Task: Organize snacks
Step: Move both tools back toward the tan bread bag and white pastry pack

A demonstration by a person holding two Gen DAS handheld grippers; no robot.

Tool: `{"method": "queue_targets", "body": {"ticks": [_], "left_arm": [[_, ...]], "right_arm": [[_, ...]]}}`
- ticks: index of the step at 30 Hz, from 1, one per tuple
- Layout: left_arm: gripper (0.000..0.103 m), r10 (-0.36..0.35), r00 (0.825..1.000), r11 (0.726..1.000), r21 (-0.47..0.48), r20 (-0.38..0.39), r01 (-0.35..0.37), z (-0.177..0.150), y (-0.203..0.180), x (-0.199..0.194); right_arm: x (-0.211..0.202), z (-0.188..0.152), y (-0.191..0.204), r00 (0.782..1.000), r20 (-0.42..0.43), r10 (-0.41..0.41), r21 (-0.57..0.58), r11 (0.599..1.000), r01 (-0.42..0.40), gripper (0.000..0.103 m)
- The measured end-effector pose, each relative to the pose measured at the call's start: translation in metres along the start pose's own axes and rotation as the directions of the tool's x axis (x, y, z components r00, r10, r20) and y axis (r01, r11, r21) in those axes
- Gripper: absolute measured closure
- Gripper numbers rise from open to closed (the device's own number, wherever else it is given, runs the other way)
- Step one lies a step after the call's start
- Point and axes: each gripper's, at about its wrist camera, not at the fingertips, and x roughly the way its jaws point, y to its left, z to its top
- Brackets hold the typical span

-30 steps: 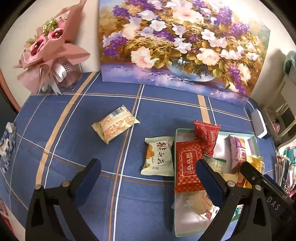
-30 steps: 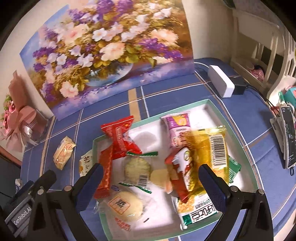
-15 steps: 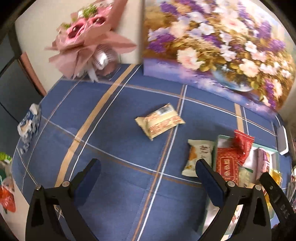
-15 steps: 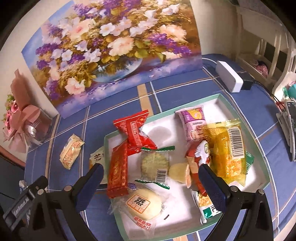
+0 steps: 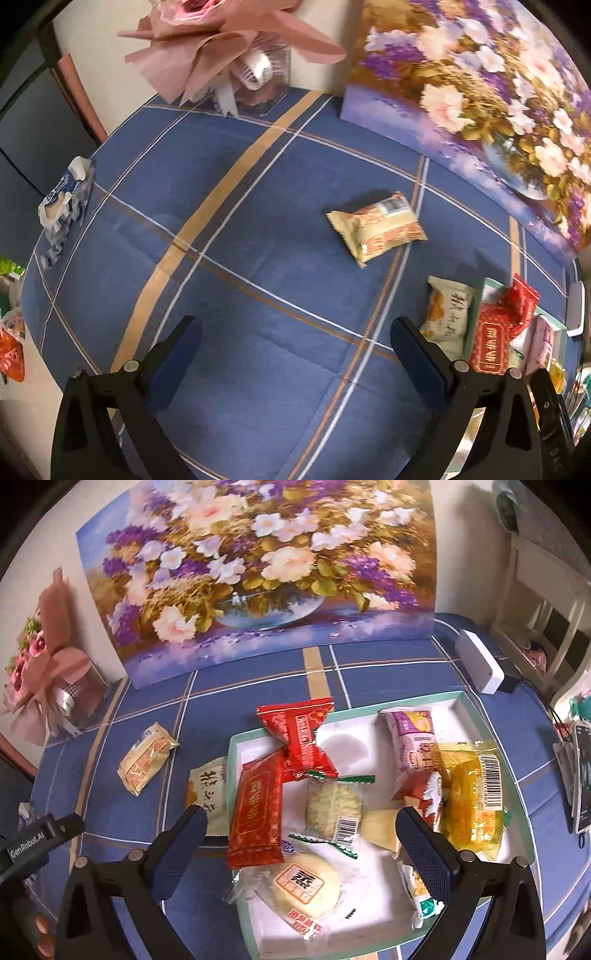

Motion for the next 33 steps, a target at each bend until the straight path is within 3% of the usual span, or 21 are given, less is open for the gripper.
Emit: {"method": "queue_targets", "body": {"ticks": [17, 27, 33], "left_arm": [[0.001, -0.02, 1.0, 0.999, -0.043, -0.001, 0.02, 0.027, 0.04, 0.024], [0.001, -0.001, 0.999, 0.998, 0.064, 0.05, -0.003, 0.036, 0.039, 0.036], [0.001, 0.006, 0.999, 0.997, 0.077, 0.037, -0.009, 0.041, 0.044, 0.047]], "right_arm": [[0.004, -0.004, 0.045, 0.997, -0.02, 0.071, -0.079, 0.994, -0.073, 0.0], [0.024, -0.002, 0.071, 0.986, -0.078, 0.146, -0.079, 0.985, -0.152, 0.0], [0.042, -0.002, 0.088, 0.983, -0.114, 0.141, -0.1, 0.983, -0.153, 0.0]]}}
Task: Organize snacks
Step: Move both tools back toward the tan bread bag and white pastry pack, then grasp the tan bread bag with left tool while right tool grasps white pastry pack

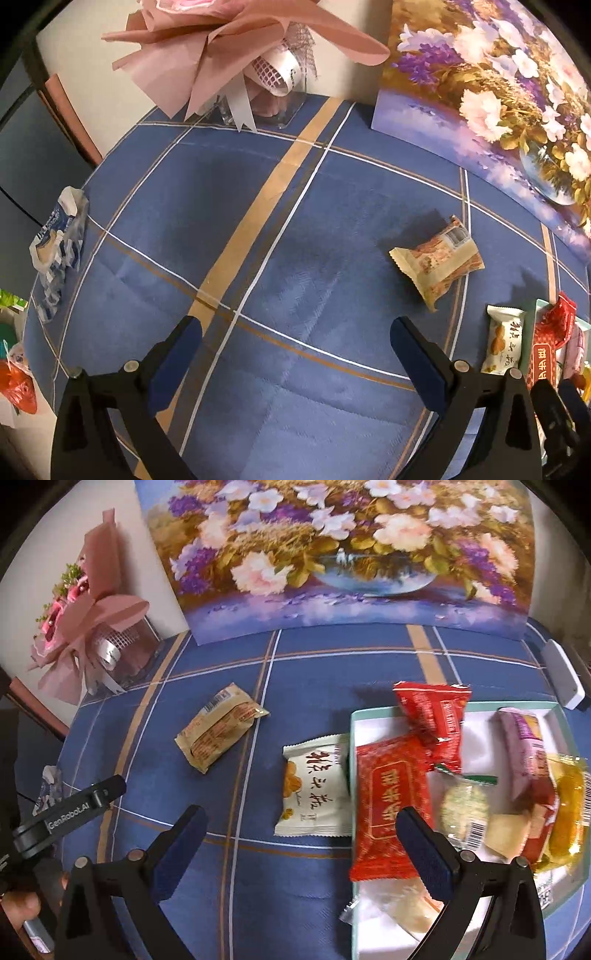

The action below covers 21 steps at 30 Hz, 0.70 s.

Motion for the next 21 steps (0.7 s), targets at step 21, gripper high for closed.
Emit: {"method": "queue_targets", "body": {"ticks": [21], "left_arm": [[0.001, -0.05, 0.999, 0.998, -0.046, 0.01, 0.05, 0.012, 0.007, 0.014]], "right_arm": [[0.034, 0.036, 0.004, 0.96, -0.274, 0.053, 0.067, 0.997, -0.035, 0.0]]}}
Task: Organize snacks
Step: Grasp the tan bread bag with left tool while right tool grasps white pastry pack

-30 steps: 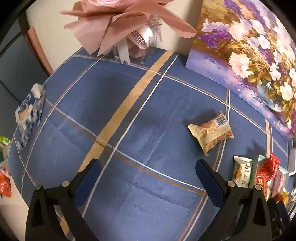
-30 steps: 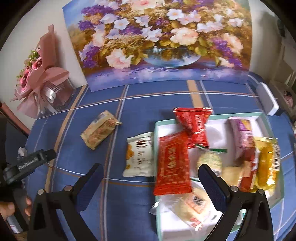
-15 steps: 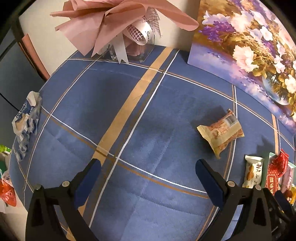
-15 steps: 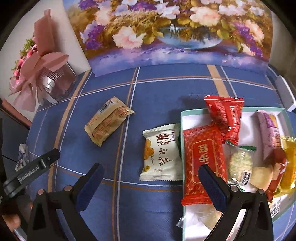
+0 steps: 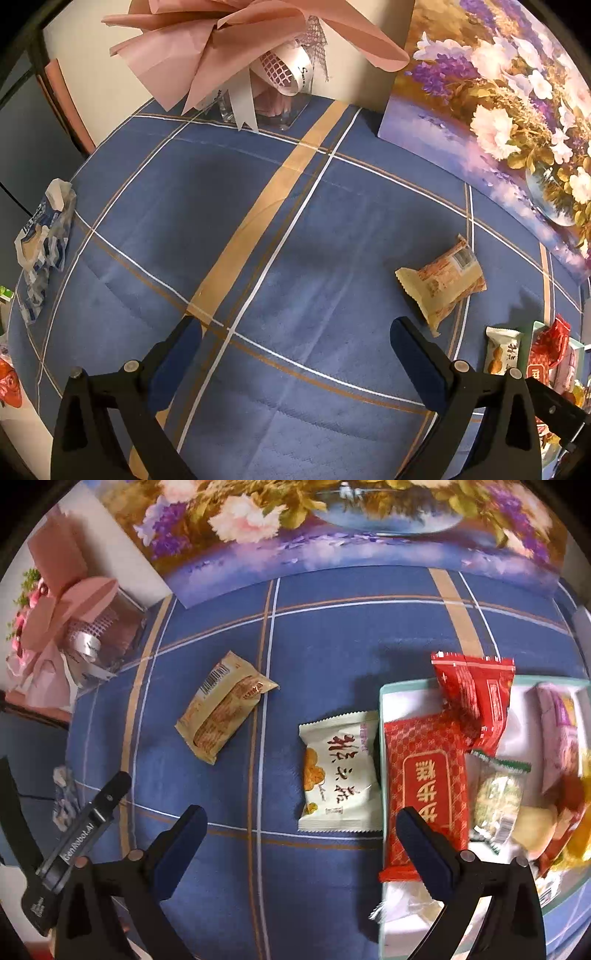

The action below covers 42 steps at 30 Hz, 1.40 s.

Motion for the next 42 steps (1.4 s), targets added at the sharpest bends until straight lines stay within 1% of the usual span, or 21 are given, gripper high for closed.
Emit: {"method": "queue_targets", "body": {"ticks": [3, 7, 9, 11, 14, 20, 24, 28, 34, 39, 42], "left_arm": [[0.001, -0.004, 1.0, 1.0, -0.002, 0.005, 0.004, 0.002, -0.001, 0.001], [0.001, -0.018, 1.0, 1.0, -0.006, 0.0, 0.018, 0.005, 0.0, 0.004], [0.001, -0.015, 1.0, 1.0, -0.003, -0.012, 0.015, 0.005, 0.0, 0.006], [0.001, -0.001, 0.999, 1.0, 0.002, -0.036, 0.001, 0.006, 0.001, 0.009], [0.001, 0.008, 0.998, 1.0, -0.009, -0.06, -0.009, 0.005, 0.005, 0.013], [0.001, -0.014, 0.996, 1.0, -0.027, -0.085, 0.012, 0.004, 0.008, 0.019], [0.001, -0.017, 0.995, 1.0, -0.022, -0.102, 0.015, 0.003, 0.007, 0.025], [0.001, -0.031, 0.993, 0.999, -0.019, -0.116, 0.029, 0.002, 0.006, 0.029], [0.001, -0.04, 0.991, 0.999, -0.023, -0.131, 0.037, 0.002, 0.007, 0.035], [0.001, -0.04, 0.99, 0.999, -0.029, -0.135, 0.036, 0.002, 0.009, 0.037], [0.001, -0.05, 0.989, 0.998, -0.034, -0.139, 0.046, 0.002, 0.009, 0.039]], "right_arm": [[0.002, 0.004, 0.004, 0.999, -0.015, -0.032, -0.042, 0.999, 0.031, 0.0], [0.012, 0.008, 0.005, 0.997, -0.065, -0.036, -0.044, 0.998, 0.033, 0.0], [0.019, 0.009, 0.006, 0.995, -0.095, -0.043, -0.051, 0.998, 0.038, 0.0], [0.023, 0.01, 0.008, 0.994, -0.104, -0.035, -0.057, 0.998, 0.029, 0.0], [0.027, 0.012, 0.012, 0.996, -0.086, -0.039, -0.08, 0.996, 0.032, 0.0], [0.037, 0.015, 0.023, 0.996, -0.063, -0.057, -0.134, 0.99, 0.048, 0.0], [0.045, 0.017, 0.033, 0.995, -0.035, -0.097, -0.198, 0.976, 0.088, 0.0], [0.055, 0.021, 0.036, 0.992, -0.033, -0.126, -0.237, 0.965, 0.114, 0.0], [0.069, 0.027, 0.038, 0.989, -0.041, -0.143, -0.236, 0.963, 0.13, 0.001], [0.076, 0.029, 0.043, 0.984, -0.029, -0.174, -0.251, 0.954, 0.162, 0.001], [0.078, 0.029, 0.046, 0.984, -0.022, -0.175, -0.251, 0.954, 0.164, 0.001]]}}
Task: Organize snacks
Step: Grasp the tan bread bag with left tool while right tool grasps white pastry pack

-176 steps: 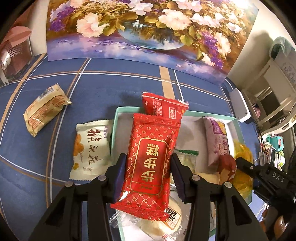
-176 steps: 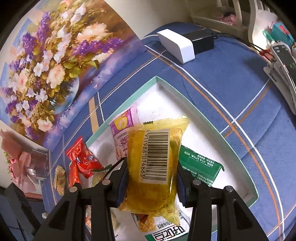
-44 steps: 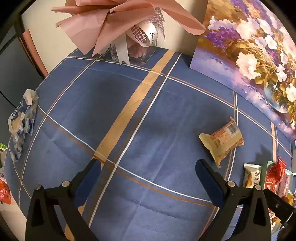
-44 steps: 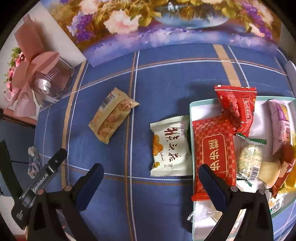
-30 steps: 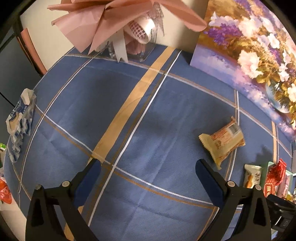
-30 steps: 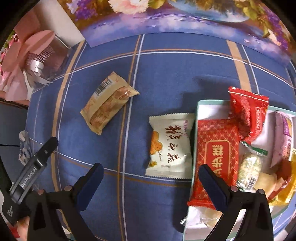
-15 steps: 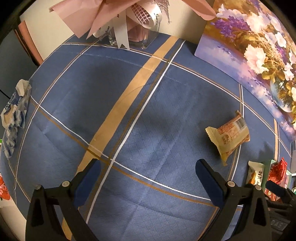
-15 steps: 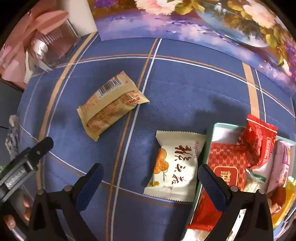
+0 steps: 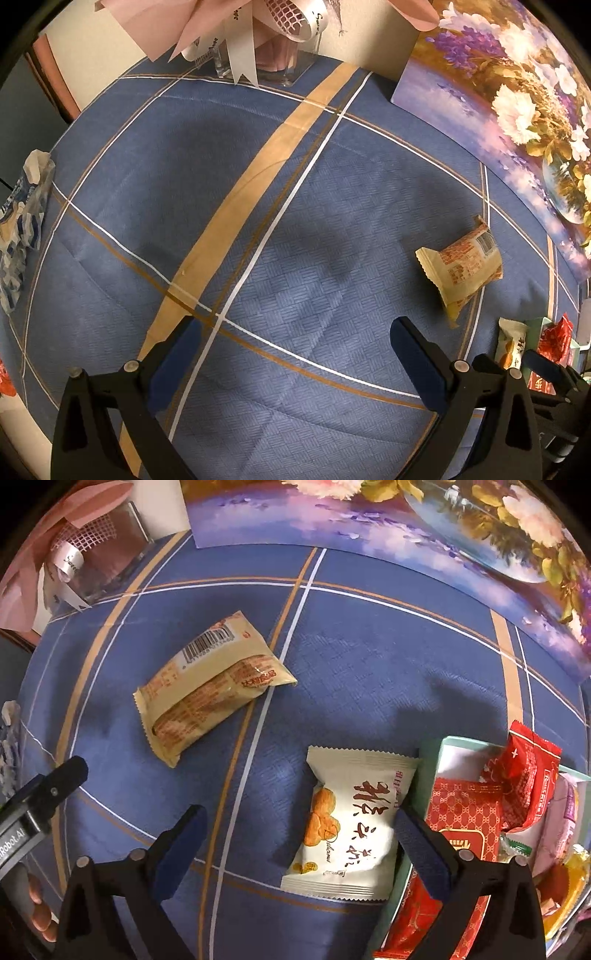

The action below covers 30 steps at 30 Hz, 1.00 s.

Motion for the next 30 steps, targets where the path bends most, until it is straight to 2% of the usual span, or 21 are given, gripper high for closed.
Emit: {"method": "queue_targets", "body": {"ticks": [4, 10, 18, 20, 25, 30], "left_arm": [[0.001, -0.028, 1.0, 1.0, -0.005, -0.009, 0.028, 0.0, 0.0, 0.002], [0.001, -0.051, 0.999, 0.999, 0.002, -0.002, 0.051, -0.001, -0.004, 0.003], [0.001, -0.081, 0.997, 0.997, 0.011, 0.001, 0.081, -0.001, -0.01, 0.005], [0.001, -0.098, 0.995, 0.995, 0.019, 0.003, 0.098, -0.001, -0.015, 0.005], [0.001, -0.133, 0.991, 0.987, 0.095, 0.018, 0.131, -0.002, -0.031, 0.003], [0.001, -0.156, 0.988, 0.974, 0.166, 0.012, 0.152, -0.001, -0.047, 0.004]], "right_arm": [[-0.004, -0.004, 0.007, 0.998, 0.014, 0.056, -0.007, 0.998, -0.056, 0.003], [-0.005, -0.002, 0.011, 0.997, 0.025, 0.066, -0.004, 0.998, -0.066, 0.009], [0.007, -0.002, -0.014, 0.997, -0.006, 0.071, 0.108, 0.992, -0.07, 0.028], [0.009, -0.001, -0.016, 0.997, 0.0, 0.071, 0.125, 0.99, -0.071, 0.029], [0.005, -0.004, -0.022, 0.999, 0.03, 0.028, 0.161, 0.986, -0.033, 0.033], [-0.004, -0.025, -0.035, 0.997, 0.07, 0.01, 0.216, 0.976, -0.025, 0.033]]}}
